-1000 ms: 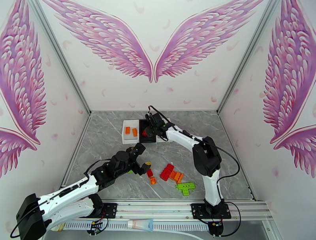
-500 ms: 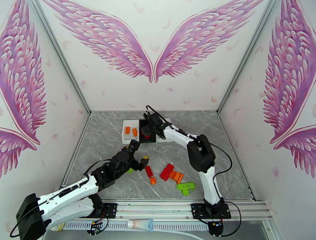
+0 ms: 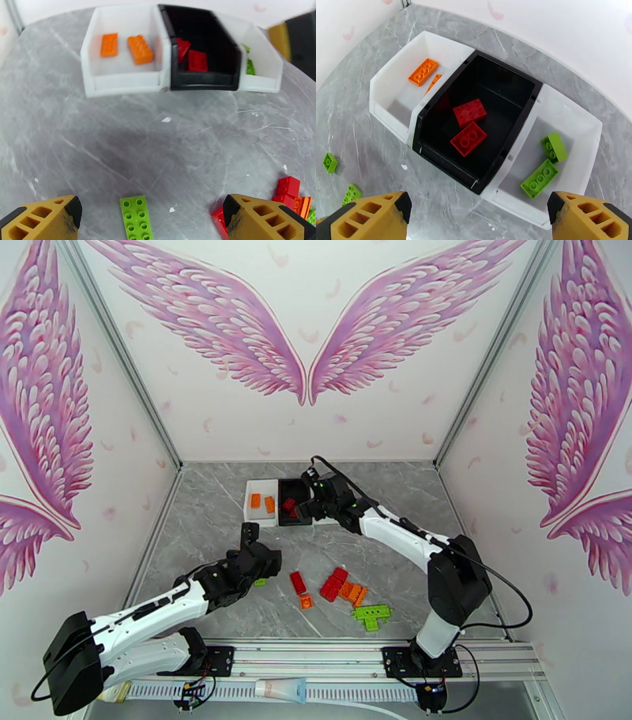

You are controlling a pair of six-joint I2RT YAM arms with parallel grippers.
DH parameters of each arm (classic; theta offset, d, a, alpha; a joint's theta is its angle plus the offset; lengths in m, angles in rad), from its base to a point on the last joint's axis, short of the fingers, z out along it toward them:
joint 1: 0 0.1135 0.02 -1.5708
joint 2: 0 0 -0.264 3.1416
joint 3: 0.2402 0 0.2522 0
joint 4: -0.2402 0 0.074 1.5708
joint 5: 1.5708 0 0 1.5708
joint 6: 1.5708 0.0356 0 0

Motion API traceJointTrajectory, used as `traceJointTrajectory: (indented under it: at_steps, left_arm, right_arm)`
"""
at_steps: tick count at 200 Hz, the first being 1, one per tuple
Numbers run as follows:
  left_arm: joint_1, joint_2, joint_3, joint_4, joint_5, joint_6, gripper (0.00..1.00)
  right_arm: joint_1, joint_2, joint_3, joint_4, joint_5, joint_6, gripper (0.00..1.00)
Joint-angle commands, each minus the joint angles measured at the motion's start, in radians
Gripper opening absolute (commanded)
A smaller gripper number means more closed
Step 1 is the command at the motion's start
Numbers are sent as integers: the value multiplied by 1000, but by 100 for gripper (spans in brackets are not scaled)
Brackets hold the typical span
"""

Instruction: Sort the legos into containers by color

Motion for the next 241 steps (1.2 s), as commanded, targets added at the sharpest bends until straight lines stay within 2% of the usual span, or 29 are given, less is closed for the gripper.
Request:
traceJointTrajectory:
  at_steps: [1,42,105,177,241]
  left_arm:
    - [13,54,40,-126,41,-149,99]
    - [54,172,87,-163,148,-220,97]
    - [90,301,97,-160,253,-234,81]
    - [104,417,101,-138,297,-226,65]
    - [104,450,131,-171,303,-200,42]
  right_arm:
    - [-6,-38,-45,-29,-19,21,97]
    - [-7,-39,-55,-31,-19,55,97]
    - [-6,-32,-54,-30,-9,50,97]
    - [-7,-50,-76,-30,-6,55,98]
    - [-7,-45,-72,-22,-2,86,98]
